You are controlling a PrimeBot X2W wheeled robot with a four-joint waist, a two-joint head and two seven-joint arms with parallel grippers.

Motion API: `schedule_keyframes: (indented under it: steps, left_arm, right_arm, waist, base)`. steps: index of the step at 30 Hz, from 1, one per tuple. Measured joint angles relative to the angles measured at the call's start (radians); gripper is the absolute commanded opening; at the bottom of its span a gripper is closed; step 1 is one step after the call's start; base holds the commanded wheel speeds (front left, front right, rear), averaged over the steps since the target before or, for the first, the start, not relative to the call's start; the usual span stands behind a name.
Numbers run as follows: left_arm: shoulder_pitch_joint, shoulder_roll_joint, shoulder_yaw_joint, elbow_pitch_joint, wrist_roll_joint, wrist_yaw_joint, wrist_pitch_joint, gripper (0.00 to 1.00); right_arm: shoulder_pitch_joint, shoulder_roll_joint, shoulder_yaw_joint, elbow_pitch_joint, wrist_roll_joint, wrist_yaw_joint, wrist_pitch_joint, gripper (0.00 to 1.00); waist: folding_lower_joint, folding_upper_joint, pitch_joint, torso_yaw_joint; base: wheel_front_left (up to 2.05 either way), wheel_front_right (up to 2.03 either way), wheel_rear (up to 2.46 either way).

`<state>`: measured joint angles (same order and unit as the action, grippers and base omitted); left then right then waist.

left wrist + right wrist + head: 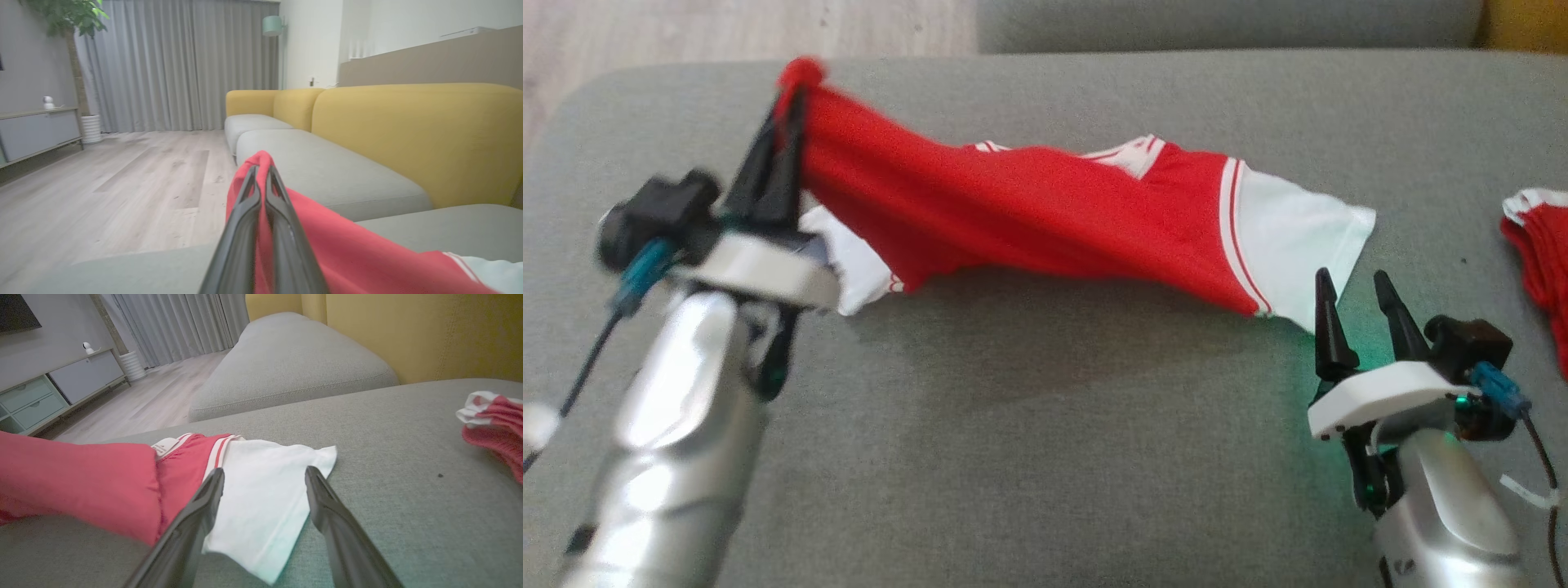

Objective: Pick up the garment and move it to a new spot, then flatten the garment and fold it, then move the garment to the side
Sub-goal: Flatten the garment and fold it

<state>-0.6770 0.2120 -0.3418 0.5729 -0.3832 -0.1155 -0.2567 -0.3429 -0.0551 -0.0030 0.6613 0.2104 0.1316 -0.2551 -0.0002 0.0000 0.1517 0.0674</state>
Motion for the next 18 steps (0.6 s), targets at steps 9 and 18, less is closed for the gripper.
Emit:
schedule_keyframes:
  steps: [9, 18]
  left_arm:
    - [0.205, 0.102, 0.166, 0.067, -0.021, 0.058, 0.000, 0.93]
    - [0.239, 0.005, 0.192, 0.055, 0.063, 0.115, 0.000, 1.00]
  right_arm:
    - [0.020, 0.000, -0.005, 0.002, 0.008, 0.000, 0.000, 1.00]
    - [0.029, 0.001, 0.003, 0.005, 0.008, 0.000, 0.000, 1.00]
  waist:
    - [0.0000, 0.0000, -0.053, 0.050]
    - [0.0001, 0.0000, -0.040, 0.040]
  base:
    - [0.00, 0.00, 0.00]
    - [0.00, 0.00, 0.00]
